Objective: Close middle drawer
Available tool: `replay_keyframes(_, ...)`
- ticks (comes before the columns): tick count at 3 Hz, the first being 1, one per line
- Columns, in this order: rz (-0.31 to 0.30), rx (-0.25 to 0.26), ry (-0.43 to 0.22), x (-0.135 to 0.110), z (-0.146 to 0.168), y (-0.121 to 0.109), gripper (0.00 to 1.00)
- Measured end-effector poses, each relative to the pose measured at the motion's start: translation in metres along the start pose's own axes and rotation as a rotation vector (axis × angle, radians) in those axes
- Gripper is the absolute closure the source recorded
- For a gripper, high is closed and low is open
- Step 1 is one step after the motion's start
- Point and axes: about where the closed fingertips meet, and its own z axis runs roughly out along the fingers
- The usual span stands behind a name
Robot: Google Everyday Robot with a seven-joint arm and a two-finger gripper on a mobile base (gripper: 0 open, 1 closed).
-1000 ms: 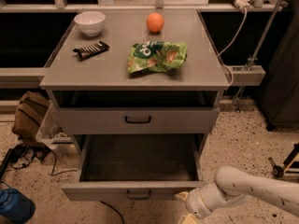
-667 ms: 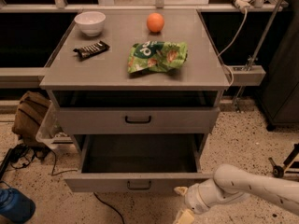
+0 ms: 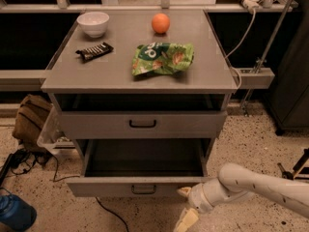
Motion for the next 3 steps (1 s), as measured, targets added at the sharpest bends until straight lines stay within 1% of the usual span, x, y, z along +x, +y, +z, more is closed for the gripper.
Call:
replay_keyframes(1,-0.029,0.007,-0.034,-0.045,-0.007,-0.064,0.0)
replay_keyframes(2,-0.047,0.032,-0.06,-0.058,-0.012,-0.079,0.0)
replay_keyframes(3,-0.048,0.034,-0.06,-0.059,-0.013,-0.08,0.0)
